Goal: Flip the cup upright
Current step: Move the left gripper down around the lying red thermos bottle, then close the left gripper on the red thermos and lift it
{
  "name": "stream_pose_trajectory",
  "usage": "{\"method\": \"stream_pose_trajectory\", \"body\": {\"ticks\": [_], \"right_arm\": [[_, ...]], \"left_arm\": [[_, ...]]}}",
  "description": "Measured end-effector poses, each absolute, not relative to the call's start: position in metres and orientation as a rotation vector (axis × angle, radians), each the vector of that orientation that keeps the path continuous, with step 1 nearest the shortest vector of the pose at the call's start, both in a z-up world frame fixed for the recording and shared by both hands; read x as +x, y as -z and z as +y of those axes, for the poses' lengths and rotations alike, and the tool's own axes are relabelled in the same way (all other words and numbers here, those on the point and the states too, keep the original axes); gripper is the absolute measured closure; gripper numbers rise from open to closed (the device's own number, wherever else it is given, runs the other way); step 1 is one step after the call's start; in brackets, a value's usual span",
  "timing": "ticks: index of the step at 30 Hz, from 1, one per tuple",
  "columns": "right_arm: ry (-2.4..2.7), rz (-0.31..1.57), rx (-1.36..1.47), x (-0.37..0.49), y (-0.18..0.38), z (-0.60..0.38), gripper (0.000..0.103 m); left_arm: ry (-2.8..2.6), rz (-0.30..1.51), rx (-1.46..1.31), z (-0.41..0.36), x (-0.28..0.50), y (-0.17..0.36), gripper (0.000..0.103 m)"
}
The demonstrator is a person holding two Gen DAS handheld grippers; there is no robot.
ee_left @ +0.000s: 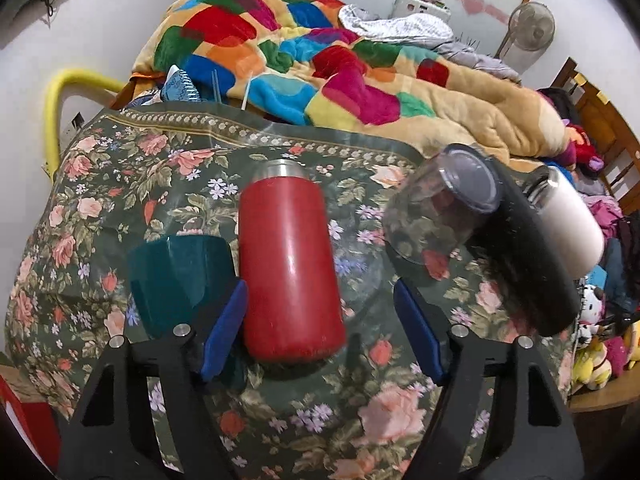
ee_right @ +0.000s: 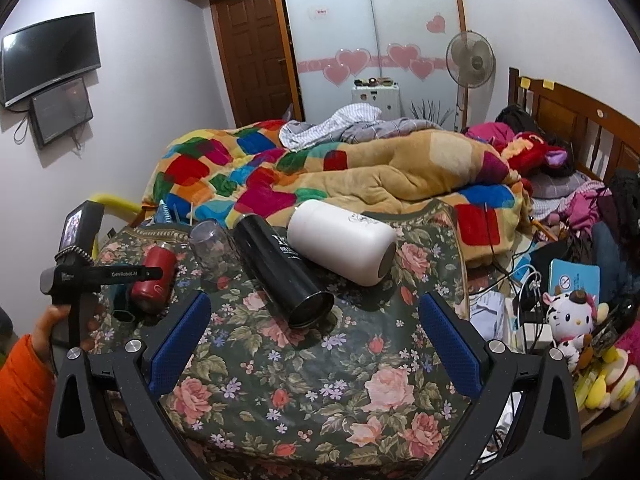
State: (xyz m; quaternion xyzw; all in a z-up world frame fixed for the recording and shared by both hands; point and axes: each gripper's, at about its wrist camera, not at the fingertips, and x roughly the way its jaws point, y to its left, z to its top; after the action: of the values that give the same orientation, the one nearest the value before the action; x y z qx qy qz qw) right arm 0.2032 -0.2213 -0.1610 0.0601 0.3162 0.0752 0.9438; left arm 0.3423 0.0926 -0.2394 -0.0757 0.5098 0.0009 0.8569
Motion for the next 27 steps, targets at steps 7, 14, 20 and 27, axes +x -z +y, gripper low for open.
{"method": "stream_pose_trajectory", "body": {"ticks": [7, 14, 20, 27], "right_arm": [[-0.149, 0.653, 0.135, 0.209, 0.165, -0.224, 0.0], [-0.141, 0.658, 0.139, 0.211, 0.169, -0.228, 0.0], [-0.142, 0.661, 0.145, 0.21, 0.169, -0.23, 0.0], [-0.14, 0.654, 0.135, 0.207, 0.168, -0.23, 0.0]], "left_arm": [[-0.029, 1.107, -0.159, 0.097, 0.363, 0.25, 0.028], [-0.034, 1.137, -0.144, 0.092, 0.377, 0.255, 0.028], [-0.043, 1.185, -0.069, 0.086, 0.388, 0.267, 0.028], [-0.107, 1.173, 0.046, 0.078, 0.391, 0.272, 0.042]]}}
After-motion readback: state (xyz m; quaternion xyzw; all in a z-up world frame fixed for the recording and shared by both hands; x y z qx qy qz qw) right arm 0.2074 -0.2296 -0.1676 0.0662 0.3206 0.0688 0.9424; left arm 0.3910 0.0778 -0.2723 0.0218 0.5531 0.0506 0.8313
